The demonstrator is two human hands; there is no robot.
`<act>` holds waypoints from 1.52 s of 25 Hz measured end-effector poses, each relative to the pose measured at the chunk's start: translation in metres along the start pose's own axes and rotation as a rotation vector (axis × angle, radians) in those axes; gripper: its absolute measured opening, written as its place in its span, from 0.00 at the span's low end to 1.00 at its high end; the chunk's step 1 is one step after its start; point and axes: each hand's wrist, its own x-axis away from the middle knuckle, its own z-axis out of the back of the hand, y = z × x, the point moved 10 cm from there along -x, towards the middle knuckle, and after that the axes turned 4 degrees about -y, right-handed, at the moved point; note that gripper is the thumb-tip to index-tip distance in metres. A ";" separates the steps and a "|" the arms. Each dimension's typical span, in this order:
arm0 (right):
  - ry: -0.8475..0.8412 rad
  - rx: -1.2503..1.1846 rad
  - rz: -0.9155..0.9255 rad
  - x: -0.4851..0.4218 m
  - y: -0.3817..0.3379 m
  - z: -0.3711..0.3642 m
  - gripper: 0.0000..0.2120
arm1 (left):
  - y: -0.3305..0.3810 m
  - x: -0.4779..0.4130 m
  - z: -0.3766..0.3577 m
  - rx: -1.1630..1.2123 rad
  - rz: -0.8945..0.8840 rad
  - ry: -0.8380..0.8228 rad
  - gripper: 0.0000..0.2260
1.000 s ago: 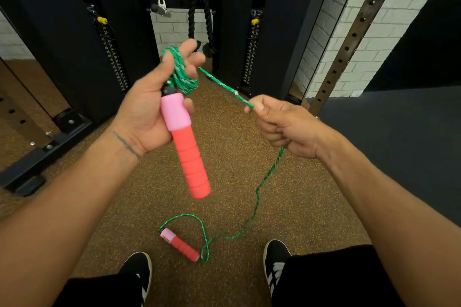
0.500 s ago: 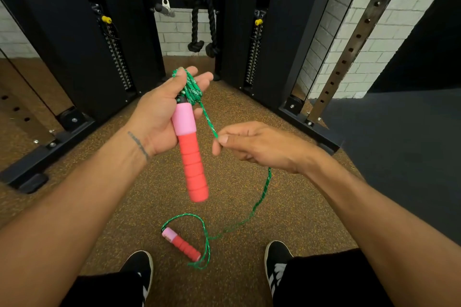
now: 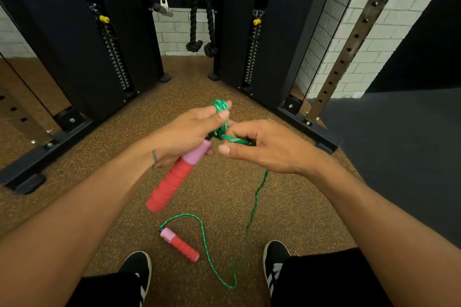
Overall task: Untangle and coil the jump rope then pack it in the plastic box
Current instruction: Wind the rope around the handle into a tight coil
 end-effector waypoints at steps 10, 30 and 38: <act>0.168 -0.300 -0.035 0.011 0.029 0.040 0.07 | 0.005 0.008 -0.038 -0.128 -0.029 -0.313 0.13; 0.121 -0.624 -0.155 -0.002 0.062 0.015 0.12 | 0.027 0.012 -0.034 0.296 -0.149 -0.253 0.16; -0.040 -0.483 -0.213 -0.011 0.046 -0.023 0.11 | 0.033 0.008 -0.018 0.629 -0.166 -0.119 0.15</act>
